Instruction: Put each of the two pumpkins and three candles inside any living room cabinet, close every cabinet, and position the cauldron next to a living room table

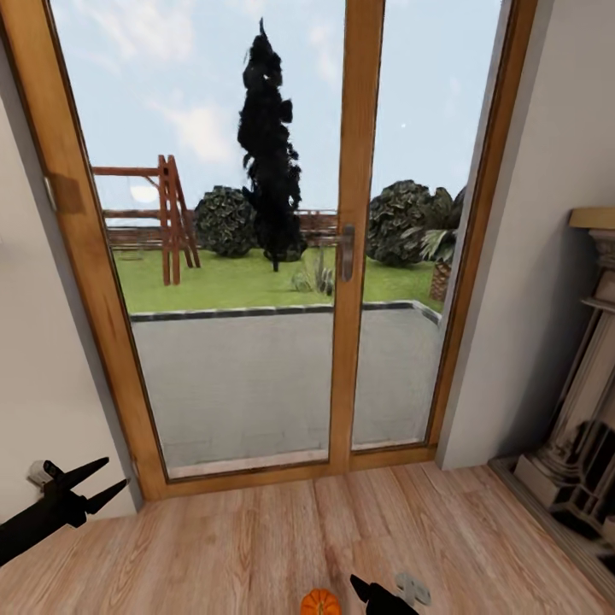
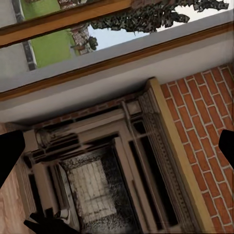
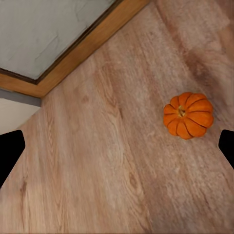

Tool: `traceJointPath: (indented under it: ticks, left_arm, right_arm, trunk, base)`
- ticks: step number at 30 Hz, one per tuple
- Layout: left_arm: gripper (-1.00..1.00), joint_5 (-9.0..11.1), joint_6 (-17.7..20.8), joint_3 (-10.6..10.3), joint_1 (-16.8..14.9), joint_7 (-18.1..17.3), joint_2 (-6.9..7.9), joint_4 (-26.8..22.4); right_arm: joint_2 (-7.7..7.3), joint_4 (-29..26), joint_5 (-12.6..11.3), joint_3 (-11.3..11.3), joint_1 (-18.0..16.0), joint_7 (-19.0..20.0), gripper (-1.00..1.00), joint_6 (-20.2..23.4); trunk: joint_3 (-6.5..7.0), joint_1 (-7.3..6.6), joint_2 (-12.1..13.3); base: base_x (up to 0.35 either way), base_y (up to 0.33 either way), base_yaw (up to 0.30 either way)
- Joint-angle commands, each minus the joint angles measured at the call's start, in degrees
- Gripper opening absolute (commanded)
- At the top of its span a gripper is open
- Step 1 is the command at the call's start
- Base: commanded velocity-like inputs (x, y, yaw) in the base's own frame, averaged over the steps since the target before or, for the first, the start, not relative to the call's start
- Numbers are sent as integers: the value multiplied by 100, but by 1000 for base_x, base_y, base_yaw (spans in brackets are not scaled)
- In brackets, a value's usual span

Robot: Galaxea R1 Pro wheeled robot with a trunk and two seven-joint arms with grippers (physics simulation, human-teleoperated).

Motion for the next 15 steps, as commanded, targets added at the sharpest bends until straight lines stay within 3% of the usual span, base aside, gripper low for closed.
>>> traceJointPath:
  ticks: [1, 15]
  left_arm:
    - [100, 35, 64, -41, -6, -29, -20, -66]
    - [100, 43, 70, -33, -6, -29, -47, -136]
  right_arm:
    - [-3, 10, -56, 35, -4, 15, 100, -22]
    - [13, 12, -51, 36, -6, 6, 100, -41]
  trunk:
    - [-25, 22, -45]
    - [-276, 330, -607]
  base:
    - [0, 0, 0]
    - [0, 0, 0]
